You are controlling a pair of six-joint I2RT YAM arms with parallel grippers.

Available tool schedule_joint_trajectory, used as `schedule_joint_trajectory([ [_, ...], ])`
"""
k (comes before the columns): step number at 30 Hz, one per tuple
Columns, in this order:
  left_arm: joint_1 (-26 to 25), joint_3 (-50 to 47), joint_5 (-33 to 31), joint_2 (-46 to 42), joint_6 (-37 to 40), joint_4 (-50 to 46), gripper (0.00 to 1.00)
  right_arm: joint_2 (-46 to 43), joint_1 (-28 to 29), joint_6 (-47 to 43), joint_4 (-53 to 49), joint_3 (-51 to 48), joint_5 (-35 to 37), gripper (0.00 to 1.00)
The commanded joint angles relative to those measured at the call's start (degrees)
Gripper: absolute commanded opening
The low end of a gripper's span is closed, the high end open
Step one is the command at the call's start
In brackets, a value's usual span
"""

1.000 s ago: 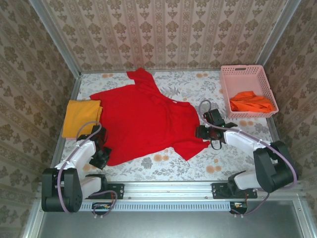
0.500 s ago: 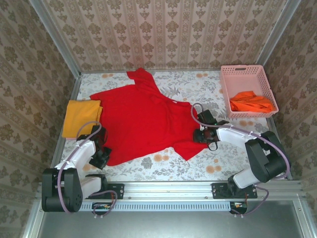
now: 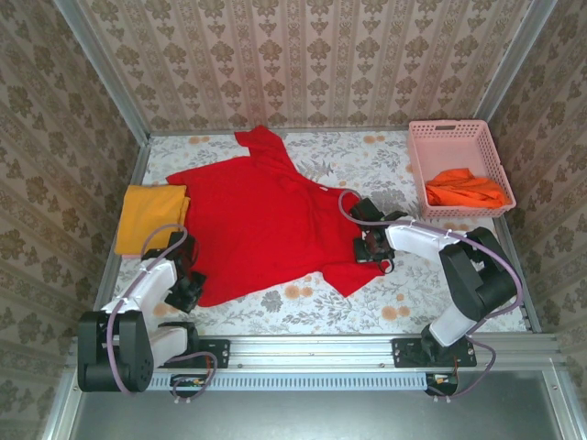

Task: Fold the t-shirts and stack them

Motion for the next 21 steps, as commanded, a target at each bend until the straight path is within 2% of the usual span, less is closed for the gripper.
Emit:
schedule_joint_trajectory([
  [1, 0.6, -0.1, 0.1, 0.3, 2.4, 15.5, 0.0, -3.6, 0.0, 1.8, -1.9, 0.1, 0.8, 0.0],
  [5, 0.6, 4.8, -1.3, -3.2, 5.7, 11.8, 0.0, -14.2, -0.5, 2.4, -0.5, 1.0, 3.2, 0.0],
  [8, 0.6, 11.4, -2.0, -5.2, 8.7, 9.2, 0.0, -23.2, -1.6, 2.4, -0.5, 2.3, 7.7, 0.0],
  [13, 0.6, 28.3, -1.1, -4.0, 14.5, 4.7, 0.0, -38.1, -5.3, -1.2, 2.1, 6.7, 7.6, 0.0],
  [17, 0.6, 39.7, -1.5, -4.3, 17.4, 2.6, 0.0, -44.6, -5.6, -4.7, 1.2, 14.8, 9.5, 0.0],
  [21, 0.6, 50.6, -1.2, -4.0, 19.4, 1.1, 0.0, -45.6, -5.5, -8.9, 0.9, 25.1, 10.3, 0.0],
])
